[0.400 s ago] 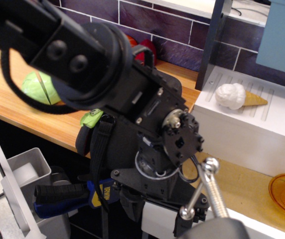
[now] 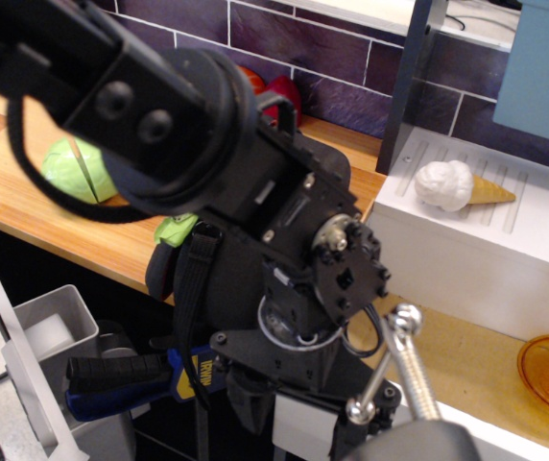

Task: Zip zipper bag

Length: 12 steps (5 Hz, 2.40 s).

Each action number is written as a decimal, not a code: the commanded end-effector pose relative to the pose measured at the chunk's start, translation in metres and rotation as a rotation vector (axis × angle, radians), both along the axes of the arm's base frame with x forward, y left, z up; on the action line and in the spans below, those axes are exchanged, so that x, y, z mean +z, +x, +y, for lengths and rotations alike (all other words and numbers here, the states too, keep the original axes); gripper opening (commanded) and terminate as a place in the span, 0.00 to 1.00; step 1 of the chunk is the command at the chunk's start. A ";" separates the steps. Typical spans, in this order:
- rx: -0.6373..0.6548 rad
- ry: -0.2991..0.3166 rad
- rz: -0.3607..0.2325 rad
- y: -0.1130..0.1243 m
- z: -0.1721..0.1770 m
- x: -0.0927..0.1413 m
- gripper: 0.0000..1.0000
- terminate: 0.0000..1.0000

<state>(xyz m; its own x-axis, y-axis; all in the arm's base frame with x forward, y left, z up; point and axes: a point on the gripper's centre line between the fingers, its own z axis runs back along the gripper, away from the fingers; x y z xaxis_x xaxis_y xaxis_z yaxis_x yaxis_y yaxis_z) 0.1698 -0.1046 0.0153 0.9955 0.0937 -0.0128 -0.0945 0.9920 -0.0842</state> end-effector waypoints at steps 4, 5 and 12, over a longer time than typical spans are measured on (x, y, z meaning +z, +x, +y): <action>-0.178 -0.101 0.033 0.029 0.078 0.108 1.00 0.00; -0.189 -0.074 0.025 0.034 0.081 0.099 1.00 0.00; -0.122 -0.030 -0.020 0.038 0.088 0.084 0.00 0.00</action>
